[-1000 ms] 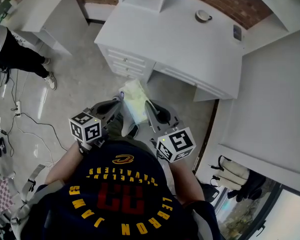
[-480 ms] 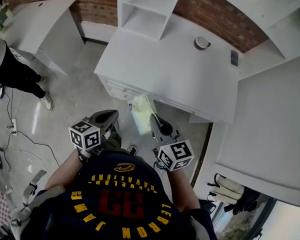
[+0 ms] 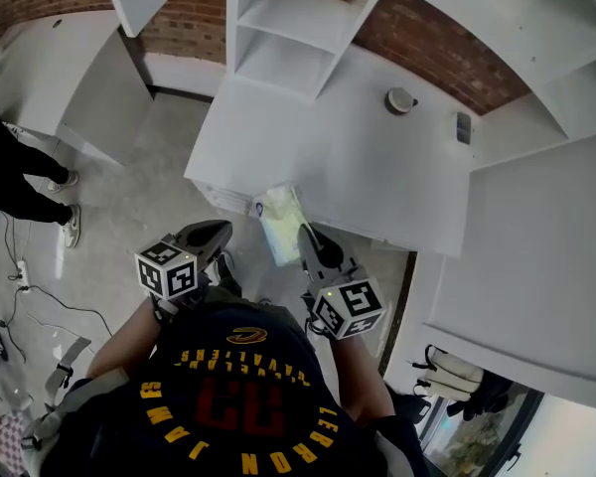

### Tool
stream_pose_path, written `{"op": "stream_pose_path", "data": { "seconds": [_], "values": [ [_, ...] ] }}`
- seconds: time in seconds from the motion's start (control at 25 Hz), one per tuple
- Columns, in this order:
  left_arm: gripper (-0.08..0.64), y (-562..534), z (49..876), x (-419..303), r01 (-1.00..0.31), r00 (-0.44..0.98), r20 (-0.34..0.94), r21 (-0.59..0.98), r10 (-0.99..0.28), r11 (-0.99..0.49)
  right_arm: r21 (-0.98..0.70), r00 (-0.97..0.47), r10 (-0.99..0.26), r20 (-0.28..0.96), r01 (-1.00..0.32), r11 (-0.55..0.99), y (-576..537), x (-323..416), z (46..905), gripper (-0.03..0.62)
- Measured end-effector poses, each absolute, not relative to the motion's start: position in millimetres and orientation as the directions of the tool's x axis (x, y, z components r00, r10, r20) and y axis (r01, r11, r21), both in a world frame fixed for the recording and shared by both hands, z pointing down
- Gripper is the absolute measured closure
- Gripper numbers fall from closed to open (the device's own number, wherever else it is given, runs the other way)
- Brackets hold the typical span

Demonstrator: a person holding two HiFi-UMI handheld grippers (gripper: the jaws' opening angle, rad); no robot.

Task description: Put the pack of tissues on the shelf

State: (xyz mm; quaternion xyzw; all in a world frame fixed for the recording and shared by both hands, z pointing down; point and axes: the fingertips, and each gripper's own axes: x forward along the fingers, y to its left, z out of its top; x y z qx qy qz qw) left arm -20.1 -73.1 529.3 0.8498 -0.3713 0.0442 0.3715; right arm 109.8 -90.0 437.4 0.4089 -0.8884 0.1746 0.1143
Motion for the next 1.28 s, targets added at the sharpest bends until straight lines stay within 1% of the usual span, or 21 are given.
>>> {"op": "stream_pose_path", "data": {
  "seconds": [0.24, 0.48, 0.64, 0.8, 1.28],
  "values": [
    [0.558, -93.5, 542.7, -45.5, -0.664, 0.724, 0.374, 0.606, -0.580, -0.437, -0.209, -0.610, -0.707, 0.359, -0.790, 0.576, -118.6, 94.2, 442.5, 0.586],
    [0.558, -97.9, 553.4, -49.8, -0.664, 0.720, 0.388, 0.625, -0.576, -0.410, -0.217, -0.593, -0.709, 0.381, -0.803, 0.555, -139.8, 96.0, 453.7, 0.586],
    [0.558, -107.5, 551.8, -50.5, -0.674, 0.699, 0.375, 0.629, -0.608, -0.387, -0.225, -0.575, -0.716, 0.395, -0.816, 0.532, -163.5, 106.5, 465.8, 0.586],
    [0.558, -125.6, 549.1, -54.8, -0.718, 0.648, 0.398, 0.603, -0.649, -0.348, -0.226, -0.555, -0.721, 0.414, -0.830, 0.510, -191.6, 121.7, 480.8, 0.586],
    [0.558, -178.7, 531.2, -45.5, -0.790, 0.538, 0.414, 0.552, -0.735, -0.267, -0.178, -0.571, -0.693, 0.439, -0.812, 0.556, -306.0, 140.1, 503.9, 0.586]
  ]
}}
